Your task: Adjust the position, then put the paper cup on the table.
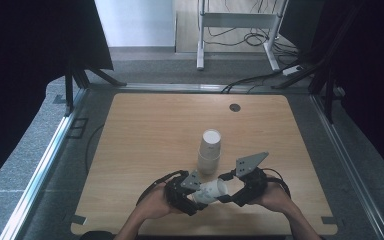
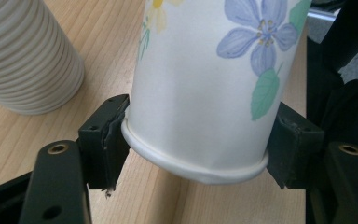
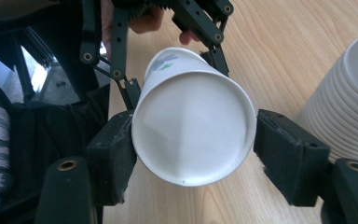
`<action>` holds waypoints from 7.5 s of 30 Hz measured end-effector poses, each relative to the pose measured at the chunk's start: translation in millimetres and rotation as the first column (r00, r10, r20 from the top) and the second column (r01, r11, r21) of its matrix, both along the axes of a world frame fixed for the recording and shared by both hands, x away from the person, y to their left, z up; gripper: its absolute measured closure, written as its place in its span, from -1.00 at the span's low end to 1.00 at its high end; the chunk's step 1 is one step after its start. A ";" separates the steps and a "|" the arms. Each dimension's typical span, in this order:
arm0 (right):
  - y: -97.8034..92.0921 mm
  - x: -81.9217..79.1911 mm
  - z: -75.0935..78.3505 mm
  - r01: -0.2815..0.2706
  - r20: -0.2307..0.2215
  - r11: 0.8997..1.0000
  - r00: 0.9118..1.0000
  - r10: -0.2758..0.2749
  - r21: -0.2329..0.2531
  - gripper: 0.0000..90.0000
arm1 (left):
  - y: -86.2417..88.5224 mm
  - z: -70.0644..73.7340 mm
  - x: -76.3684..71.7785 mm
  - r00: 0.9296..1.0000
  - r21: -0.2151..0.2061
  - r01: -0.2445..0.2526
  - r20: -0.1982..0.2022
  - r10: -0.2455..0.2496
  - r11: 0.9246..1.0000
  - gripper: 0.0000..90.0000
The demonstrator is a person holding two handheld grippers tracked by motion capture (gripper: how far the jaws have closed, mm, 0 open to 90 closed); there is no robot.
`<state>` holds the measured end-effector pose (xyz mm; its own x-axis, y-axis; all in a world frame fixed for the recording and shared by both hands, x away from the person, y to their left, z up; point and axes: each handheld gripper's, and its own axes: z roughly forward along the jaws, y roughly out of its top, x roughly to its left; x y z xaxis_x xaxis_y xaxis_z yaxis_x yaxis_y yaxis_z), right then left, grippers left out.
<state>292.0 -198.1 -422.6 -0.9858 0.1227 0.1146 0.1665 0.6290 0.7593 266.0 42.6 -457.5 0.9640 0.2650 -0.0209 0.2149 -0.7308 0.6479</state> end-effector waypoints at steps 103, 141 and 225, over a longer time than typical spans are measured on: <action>1.4 -3.5 -11.5 -0.136 0.076 0.989 0.987 0.140 -0.052 -0.19 | 16.0 11.4 3.7 0.994 -0.257 0.105 -0.013 -0.112 0.961 -0.56; 20.9 -11.8 -9.9 -0.083 0.138 0.942 0.981 0.134 -0.325 -0.44 | 2.7 19.8 -3.3 0.992 -0.059 0.107 0.068 -0.103 0.993 -0.21; 24.1 -3.8 -24.1 -0.010 0.104 0.985 0.994 0.028 -0.172 -0.71 | 11.4 48.1 -2.9 0.997 -0.092 -0.016 0.074 0.023 0.996 -0.33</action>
<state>288.2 -173.9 -446.7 -0.9936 0.1124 -0.0119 0.0775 0.7533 0.6531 263.1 54.0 -409.4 0.9584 0.2843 0.0268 0.1768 -0.6642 0.7263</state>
